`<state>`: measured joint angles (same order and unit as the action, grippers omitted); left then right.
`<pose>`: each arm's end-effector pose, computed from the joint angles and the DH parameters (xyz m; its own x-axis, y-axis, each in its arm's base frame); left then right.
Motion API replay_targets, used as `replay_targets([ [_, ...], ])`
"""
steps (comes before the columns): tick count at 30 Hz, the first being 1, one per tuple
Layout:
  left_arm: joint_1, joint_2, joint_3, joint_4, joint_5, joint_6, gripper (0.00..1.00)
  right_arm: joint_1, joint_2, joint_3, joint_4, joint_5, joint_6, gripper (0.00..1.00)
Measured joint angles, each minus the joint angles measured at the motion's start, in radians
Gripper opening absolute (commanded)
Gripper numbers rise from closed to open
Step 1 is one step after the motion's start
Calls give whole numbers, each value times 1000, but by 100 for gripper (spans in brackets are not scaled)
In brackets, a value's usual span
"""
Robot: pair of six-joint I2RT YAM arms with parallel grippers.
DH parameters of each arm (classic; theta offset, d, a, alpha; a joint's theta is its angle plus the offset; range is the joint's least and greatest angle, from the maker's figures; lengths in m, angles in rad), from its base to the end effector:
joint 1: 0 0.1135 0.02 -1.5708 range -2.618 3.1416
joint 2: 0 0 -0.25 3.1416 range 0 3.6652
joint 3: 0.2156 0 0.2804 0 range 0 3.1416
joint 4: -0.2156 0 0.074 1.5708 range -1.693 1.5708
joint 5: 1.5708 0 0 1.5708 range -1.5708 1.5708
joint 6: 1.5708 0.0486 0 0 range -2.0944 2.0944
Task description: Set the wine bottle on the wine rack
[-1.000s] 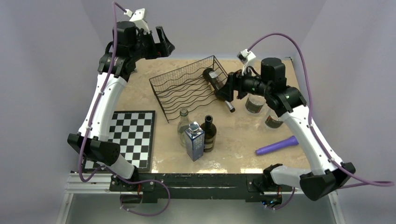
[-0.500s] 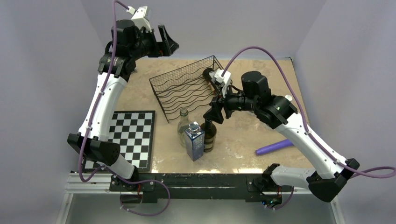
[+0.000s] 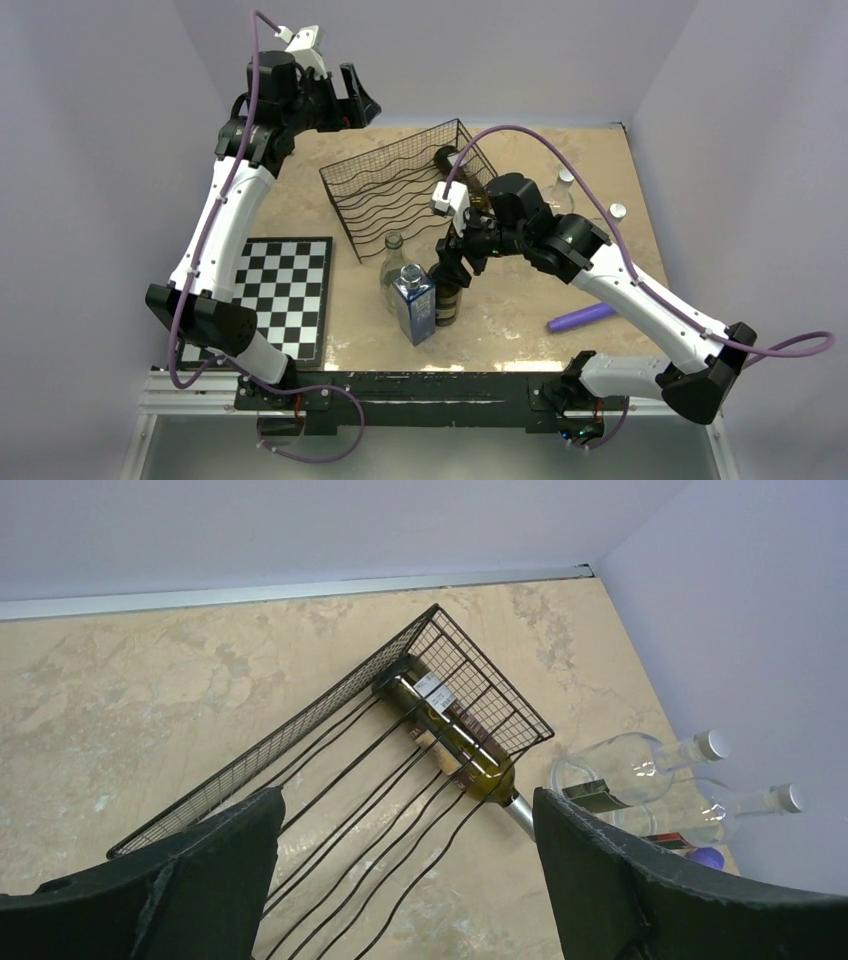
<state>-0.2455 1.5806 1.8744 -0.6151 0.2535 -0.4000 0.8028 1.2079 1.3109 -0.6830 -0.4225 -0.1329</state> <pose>0.3677 -0.1047 0.4620 -0.4637 -0.2724 -0.8431 0.3100 0.8415 -0.4424 0.1917 0.2271 0.3702 -0.2589 -0.4420 -0.8589 -0.9369 0.3313 0.1119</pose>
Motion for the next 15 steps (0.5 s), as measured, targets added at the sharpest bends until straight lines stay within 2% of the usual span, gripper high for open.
replay_targets([
  [9, 0, -22, -31, -13, -18, -1, 96, 2, 2, -103, 68, 48, 1, 59],
  [12, 0, -27, -31, -16, -20, -1, 96, 2, -3, -132, 103, 60, 3, 51],
  [15, 0, -30, -31, -17, -23, 0, 96, 5, -11, -150, 131, 70, 4, 33],
])
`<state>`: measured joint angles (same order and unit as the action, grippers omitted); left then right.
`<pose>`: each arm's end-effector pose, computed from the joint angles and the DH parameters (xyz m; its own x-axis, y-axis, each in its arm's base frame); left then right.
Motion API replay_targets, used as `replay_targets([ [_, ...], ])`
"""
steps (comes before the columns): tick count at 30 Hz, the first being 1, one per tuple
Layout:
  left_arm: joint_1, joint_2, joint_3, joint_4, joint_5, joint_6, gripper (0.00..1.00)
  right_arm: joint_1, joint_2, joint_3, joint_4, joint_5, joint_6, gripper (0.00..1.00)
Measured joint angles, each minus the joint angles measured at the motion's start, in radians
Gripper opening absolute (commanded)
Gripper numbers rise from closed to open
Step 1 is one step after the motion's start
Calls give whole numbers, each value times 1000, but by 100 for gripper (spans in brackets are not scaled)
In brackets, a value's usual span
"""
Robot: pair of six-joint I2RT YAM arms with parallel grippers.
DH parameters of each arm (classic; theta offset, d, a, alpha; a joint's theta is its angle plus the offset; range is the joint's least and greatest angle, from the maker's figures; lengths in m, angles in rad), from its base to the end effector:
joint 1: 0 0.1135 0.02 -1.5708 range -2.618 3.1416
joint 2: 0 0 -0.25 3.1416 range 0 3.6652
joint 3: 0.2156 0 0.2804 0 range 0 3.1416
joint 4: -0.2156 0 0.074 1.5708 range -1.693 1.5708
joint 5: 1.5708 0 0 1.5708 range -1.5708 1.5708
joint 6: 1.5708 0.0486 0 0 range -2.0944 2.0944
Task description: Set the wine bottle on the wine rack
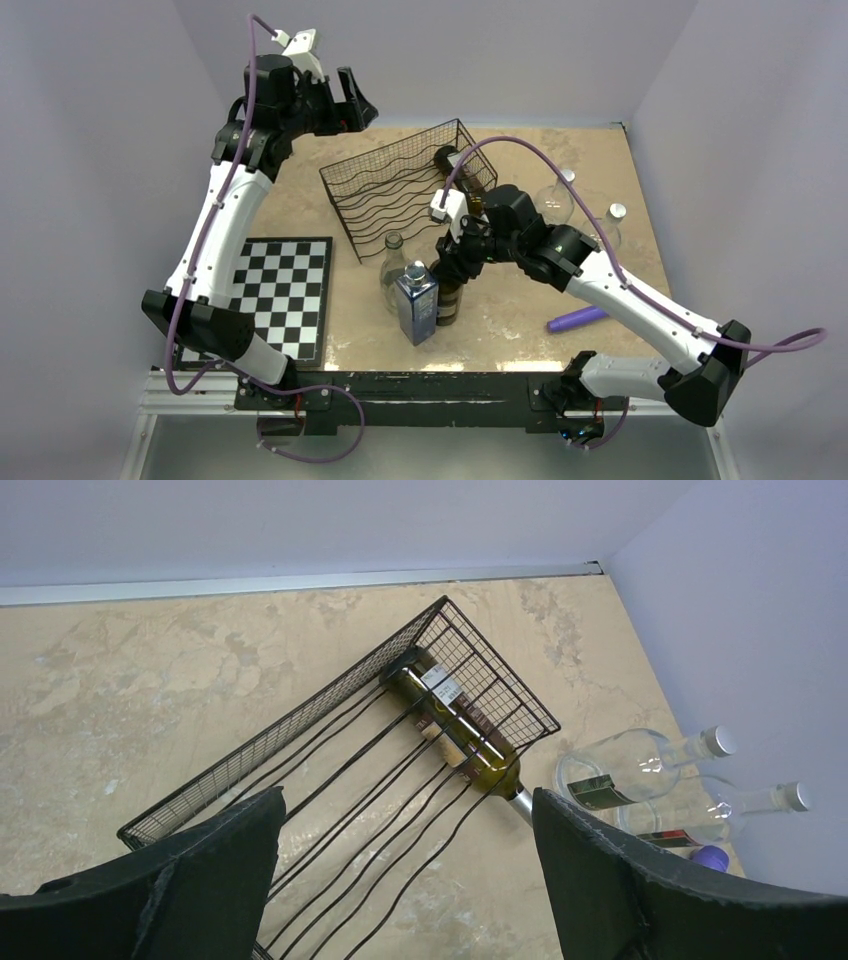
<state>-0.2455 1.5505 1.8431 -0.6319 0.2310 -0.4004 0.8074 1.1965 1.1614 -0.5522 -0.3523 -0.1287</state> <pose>0.3604 -0.1018 0.4595 -0.4712 -0.2731 -0.8387 0.2849 0.8528 -0.4377 0.1981 0.2312 0.3302 -0.2674 -0.4537 -0.8501 -0.9186 0.3864 0.0828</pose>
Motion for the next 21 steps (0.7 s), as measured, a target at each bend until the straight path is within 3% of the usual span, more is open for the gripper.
replay_targets([
  [1, 0, -1, 0, -1, 0, 0, 96, 1, -2, -2, 6, 5, 0, 26],
  [3, 0, -5, 0, -3, 0, 0, 96, 2, -5, -3, 21, 33, -11, 2],
  [4, 0, -6, 0, -5, 0, 0, 96, 2, -6, -5, 22, 40, -5, 0],
  [13, -1, -9, 0, -5, 24, 0, 96, 5, -40, -12, 8, 130, 2, 0],
  [21, -66, -18, -32, 90, 199, 44, 97, -27, -113, 7, -16, 208, 30, 0],
])
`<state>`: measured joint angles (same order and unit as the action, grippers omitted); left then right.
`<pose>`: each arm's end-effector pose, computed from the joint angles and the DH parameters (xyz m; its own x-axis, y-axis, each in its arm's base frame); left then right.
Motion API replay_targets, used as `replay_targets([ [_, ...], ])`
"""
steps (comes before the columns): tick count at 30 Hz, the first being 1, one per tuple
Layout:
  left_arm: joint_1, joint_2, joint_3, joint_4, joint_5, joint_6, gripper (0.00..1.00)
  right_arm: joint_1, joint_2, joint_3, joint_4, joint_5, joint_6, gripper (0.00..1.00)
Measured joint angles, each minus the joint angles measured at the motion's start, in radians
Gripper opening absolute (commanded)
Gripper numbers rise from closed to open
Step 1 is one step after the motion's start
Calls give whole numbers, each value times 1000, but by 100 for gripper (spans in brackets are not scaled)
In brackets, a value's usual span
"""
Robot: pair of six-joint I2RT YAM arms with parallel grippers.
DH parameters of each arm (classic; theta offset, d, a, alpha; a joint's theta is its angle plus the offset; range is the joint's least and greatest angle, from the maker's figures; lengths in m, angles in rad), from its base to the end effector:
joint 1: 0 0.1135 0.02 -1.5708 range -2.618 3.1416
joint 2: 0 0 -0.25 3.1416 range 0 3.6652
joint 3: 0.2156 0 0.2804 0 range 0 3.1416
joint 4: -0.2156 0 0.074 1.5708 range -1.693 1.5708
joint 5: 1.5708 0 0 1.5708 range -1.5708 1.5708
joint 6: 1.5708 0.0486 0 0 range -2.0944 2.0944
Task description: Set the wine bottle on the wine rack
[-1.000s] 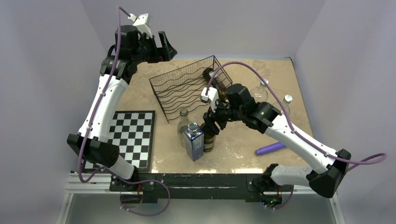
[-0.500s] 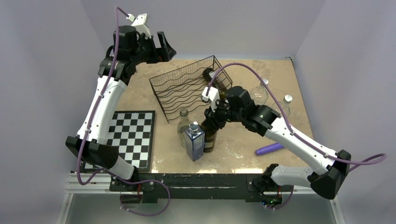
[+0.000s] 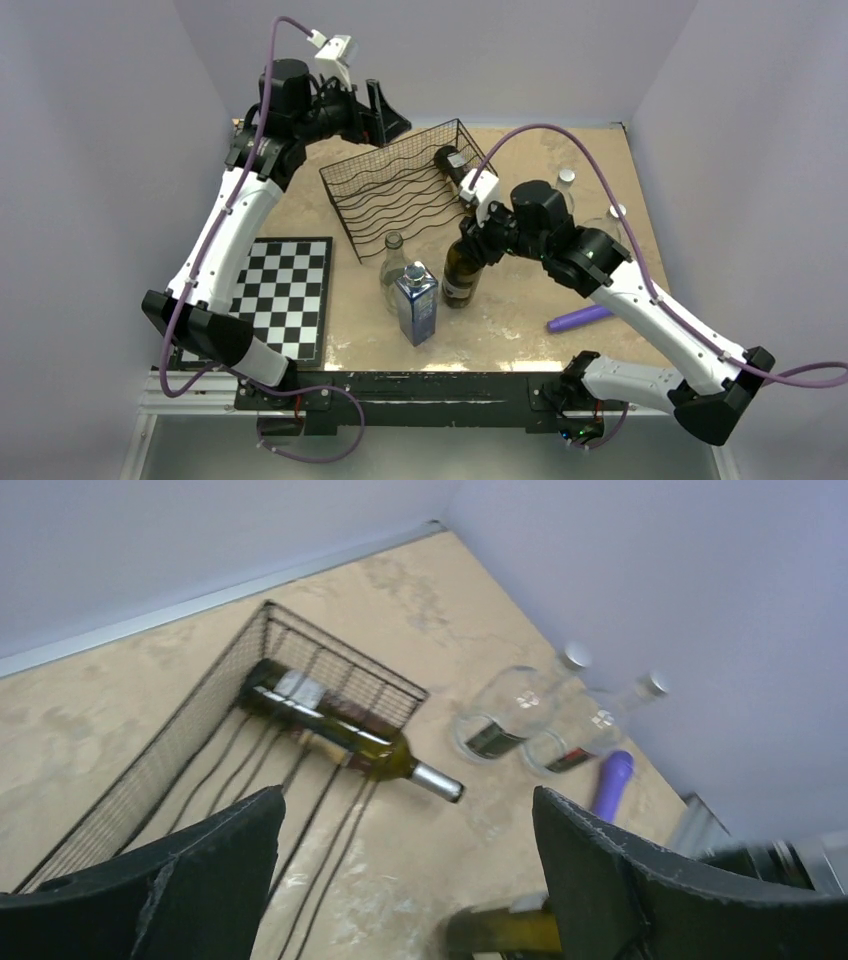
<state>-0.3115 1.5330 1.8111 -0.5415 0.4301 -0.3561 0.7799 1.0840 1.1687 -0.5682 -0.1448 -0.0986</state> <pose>0.3475 -0.1332 0.4654 -0.4630 -0.1838 -0.8671 0.5339 0.7231 -0.4383 0.1934 0.2012 0.3606 -0.2515 -0.3857 -0.8877 -0.8154 0.5786 -0.0204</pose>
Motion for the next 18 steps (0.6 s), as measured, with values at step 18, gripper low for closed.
replay_targets([
  [18, -221, 18, -256, 844, 420, -326, 99, -397, -32, 287, -212, 85, 314, 0],
])
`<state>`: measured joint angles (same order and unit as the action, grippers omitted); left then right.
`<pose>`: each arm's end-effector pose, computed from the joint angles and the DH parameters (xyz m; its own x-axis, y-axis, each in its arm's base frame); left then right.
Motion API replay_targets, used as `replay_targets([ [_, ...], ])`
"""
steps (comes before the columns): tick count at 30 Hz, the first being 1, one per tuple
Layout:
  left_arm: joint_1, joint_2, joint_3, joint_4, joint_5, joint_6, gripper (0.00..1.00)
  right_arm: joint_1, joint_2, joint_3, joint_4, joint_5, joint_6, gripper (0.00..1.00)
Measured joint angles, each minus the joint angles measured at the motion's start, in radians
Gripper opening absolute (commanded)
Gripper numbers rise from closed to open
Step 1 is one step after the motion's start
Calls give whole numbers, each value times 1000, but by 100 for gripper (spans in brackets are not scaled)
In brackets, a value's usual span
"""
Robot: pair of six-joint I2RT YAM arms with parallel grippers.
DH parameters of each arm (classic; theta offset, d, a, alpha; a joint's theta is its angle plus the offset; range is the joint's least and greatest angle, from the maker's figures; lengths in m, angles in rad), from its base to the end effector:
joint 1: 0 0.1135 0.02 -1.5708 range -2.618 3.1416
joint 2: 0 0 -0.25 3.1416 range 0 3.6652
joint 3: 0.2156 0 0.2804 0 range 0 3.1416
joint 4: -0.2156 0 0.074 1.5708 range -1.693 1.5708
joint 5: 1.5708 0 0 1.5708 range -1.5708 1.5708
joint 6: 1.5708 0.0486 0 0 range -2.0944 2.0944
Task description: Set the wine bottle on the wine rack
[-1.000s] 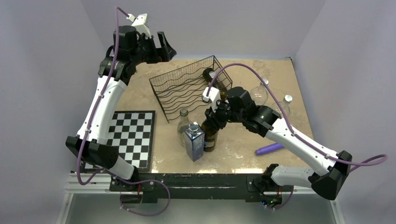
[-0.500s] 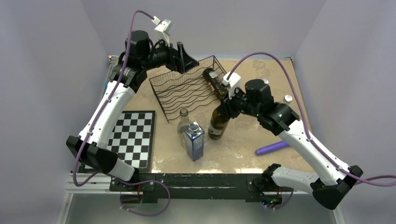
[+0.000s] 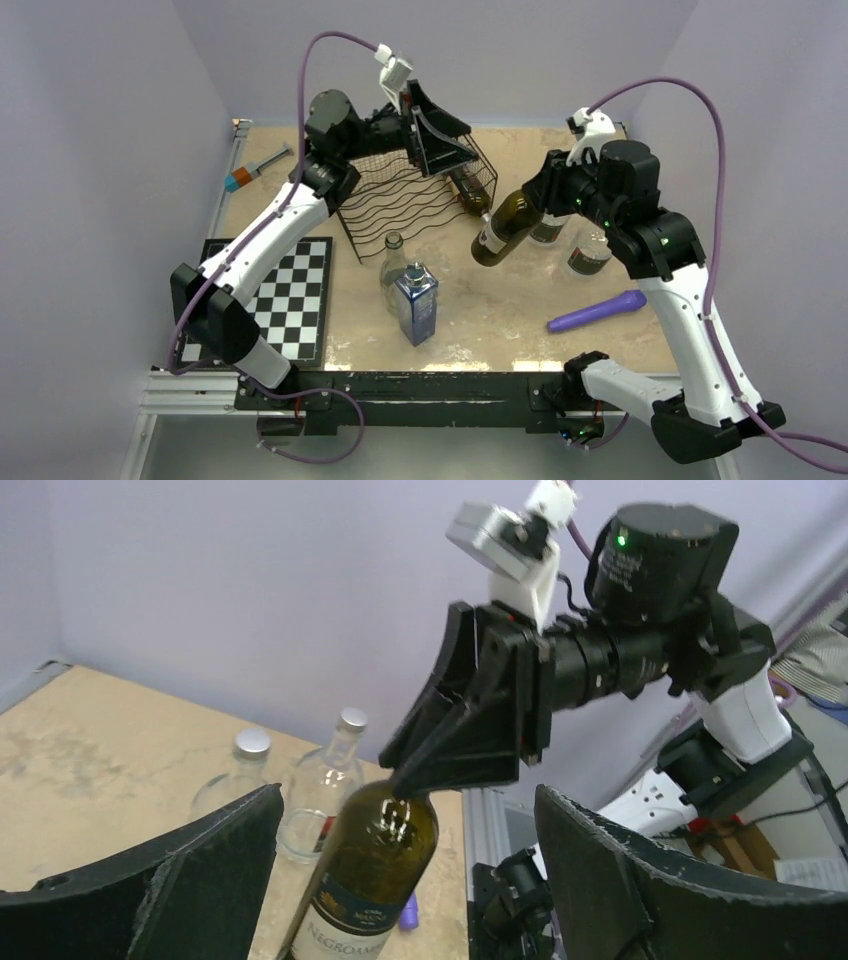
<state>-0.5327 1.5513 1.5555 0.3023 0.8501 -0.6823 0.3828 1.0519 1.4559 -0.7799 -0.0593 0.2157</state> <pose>0.3173 -0.2295 0.4566 -0.3987 -0.2480 -0.8829 0.9029 0.0622 -0.4252 0.2199 0.0917 0.4484 -0.4234 0.0599 -0.9040 -0.3413 0.9138 0.2203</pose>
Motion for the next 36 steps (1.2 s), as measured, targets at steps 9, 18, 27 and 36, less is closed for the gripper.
replay_targets([
  [9, -118, 125, -5, 120, 80, -5, 99, -95, 18, 171, -111, 43, 163, 0],
  [18, -137, 140, -16, 36, 140, 128, 99, -122, 37, 333, -150, -18, 254, 0],
  [27, -152, 140, -36, -100, 180, 291, 99, -134, 127, 511, -237, -124, 331, 0],
  [36, -152, 140, -37, -184, 225, 379, 99, -137, 151, 488, -232, -161, 414, 0],
])
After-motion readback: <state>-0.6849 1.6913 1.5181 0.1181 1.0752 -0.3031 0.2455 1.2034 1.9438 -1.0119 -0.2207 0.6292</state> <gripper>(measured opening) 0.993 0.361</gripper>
